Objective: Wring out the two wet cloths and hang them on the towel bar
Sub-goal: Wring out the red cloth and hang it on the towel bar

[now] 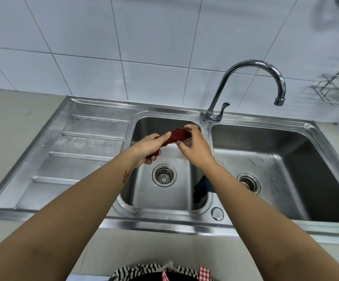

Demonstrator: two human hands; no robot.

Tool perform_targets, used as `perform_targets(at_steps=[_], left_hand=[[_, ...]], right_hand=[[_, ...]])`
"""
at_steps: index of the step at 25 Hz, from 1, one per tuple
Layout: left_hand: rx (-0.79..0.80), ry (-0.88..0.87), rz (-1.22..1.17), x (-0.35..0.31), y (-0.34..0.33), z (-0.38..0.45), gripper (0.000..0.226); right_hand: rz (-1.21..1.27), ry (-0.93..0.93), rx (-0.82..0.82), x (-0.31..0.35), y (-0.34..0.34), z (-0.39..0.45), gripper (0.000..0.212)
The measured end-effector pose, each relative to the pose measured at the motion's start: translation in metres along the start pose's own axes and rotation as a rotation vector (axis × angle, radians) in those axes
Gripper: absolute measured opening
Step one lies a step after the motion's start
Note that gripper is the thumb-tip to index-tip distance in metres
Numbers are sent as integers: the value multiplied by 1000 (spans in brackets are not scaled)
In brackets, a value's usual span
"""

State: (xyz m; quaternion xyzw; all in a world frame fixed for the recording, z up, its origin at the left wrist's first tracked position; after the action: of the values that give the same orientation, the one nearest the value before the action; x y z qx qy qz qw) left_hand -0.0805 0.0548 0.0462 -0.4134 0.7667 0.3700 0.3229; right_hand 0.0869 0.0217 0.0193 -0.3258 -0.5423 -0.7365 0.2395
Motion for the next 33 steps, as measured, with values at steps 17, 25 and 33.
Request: perform_targets(at_steps=[17, 25, 33], left_hand=[[-194, -555, 442, -8, -5, 6, 47], [-157, -533, -260, -36, -7, -5, 17], [-357, -509, -370, -33, 22, 1, 11]], right_hand=[[265, -146, -4, 38, 17, 19, 24], [403, -248, 87, 53, 41, 14, 51], [422, -331, 146, 24, 40, -2, 12]])
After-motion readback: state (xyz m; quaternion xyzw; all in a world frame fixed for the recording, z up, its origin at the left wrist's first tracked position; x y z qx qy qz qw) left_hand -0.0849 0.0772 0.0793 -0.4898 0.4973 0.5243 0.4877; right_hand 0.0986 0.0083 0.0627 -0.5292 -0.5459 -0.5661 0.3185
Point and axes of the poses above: each hand's wrist, its own z-axis towards the middle knuckle, its own y-axis out of the back of the hand, x = y × z, the point moved 1 cm from there along z, towards the middle knuckle, and after that the axes turned 7 degrees about -x, right-handed, at the moved point
